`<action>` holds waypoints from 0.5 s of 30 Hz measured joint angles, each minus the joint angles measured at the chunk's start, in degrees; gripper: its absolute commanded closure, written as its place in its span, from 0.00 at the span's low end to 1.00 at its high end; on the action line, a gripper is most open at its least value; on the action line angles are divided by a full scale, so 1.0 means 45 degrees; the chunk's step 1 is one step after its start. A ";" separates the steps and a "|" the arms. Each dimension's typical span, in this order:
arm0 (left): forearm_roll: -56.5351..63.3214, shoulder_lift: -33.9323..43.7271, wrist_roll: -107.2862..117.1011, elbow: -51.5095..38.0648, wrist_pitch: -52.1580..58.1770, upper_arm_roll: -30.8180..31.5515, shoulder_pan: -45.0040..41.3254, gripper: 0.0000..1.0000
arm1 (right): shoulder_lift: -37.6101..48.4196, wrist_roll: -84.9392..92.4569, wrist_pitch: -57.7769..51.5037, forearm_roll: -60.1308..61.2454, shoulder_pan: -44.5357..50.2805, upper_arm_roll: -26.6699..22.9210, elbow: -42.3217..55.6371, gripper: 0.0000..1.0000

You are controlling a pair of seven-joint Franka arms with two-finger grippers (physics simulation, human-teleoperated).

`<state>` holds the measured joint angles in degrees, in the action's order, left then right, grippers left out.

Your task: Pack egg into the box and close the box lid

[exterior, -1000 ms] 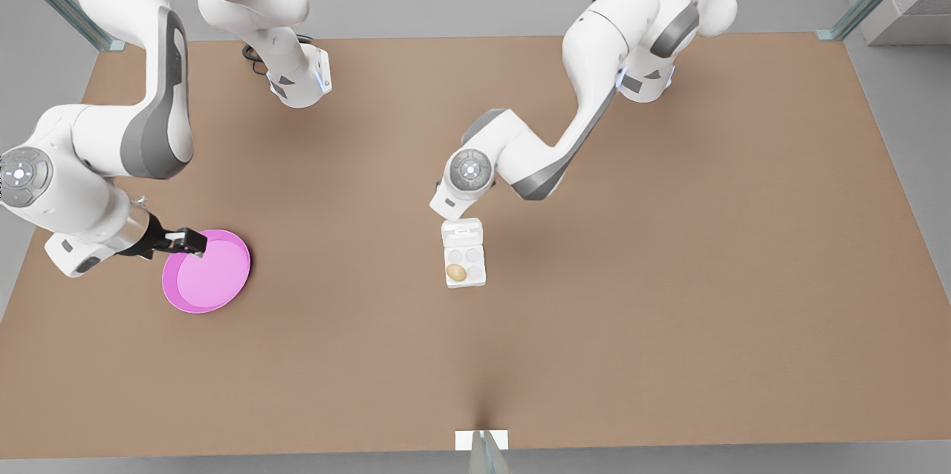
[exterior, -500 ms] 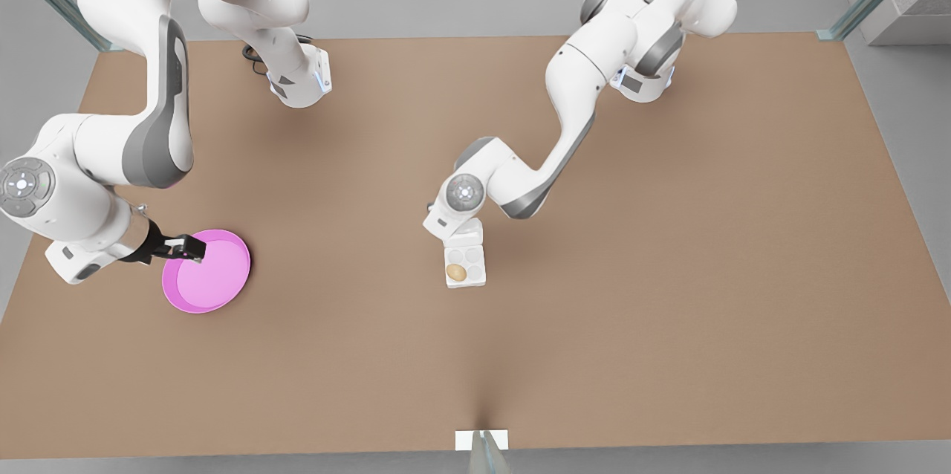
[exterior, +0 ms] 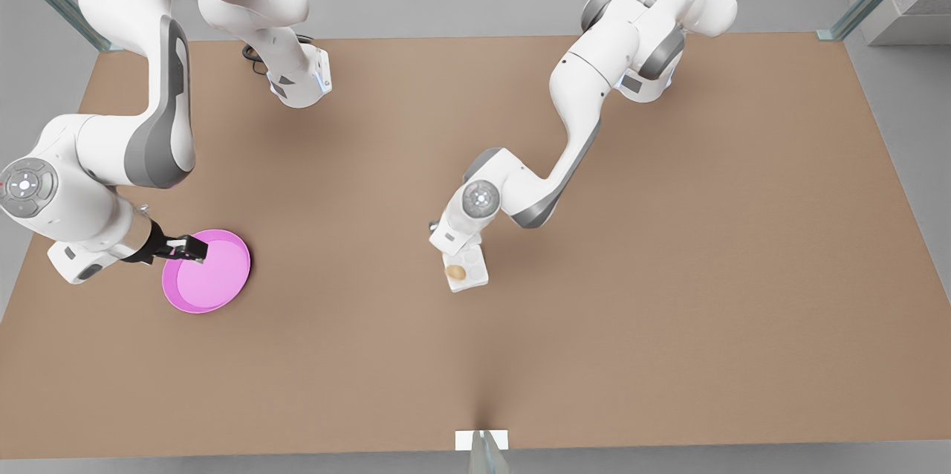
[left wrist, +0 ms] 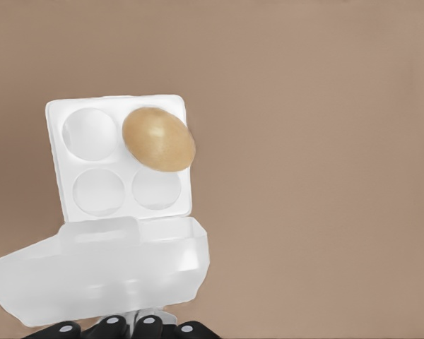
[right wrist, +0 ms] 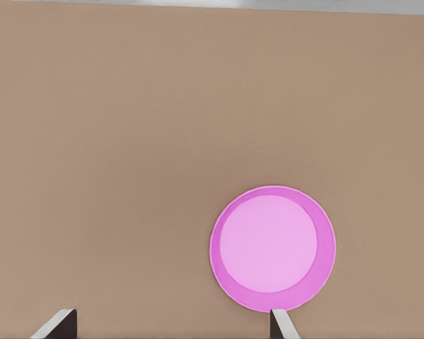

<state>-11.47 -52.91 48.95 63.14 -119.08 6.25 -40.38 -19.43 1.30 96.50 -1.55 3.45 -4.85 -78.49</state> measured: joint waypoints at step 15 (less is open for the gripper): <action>-0.0059 0.3496 -0.5671 -0.0237 0.5249 -0.4911 0.4088 0.00 | 0.0008 0.0015 0.0000 -0.0005 -0.0033 0.0005 0.0204 0.00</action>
<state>-11.73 -37.18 23.44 62.07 -95.45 -15.85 -21.99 -19.39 1.37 96.50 -1.57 3.31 -4.83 -77.57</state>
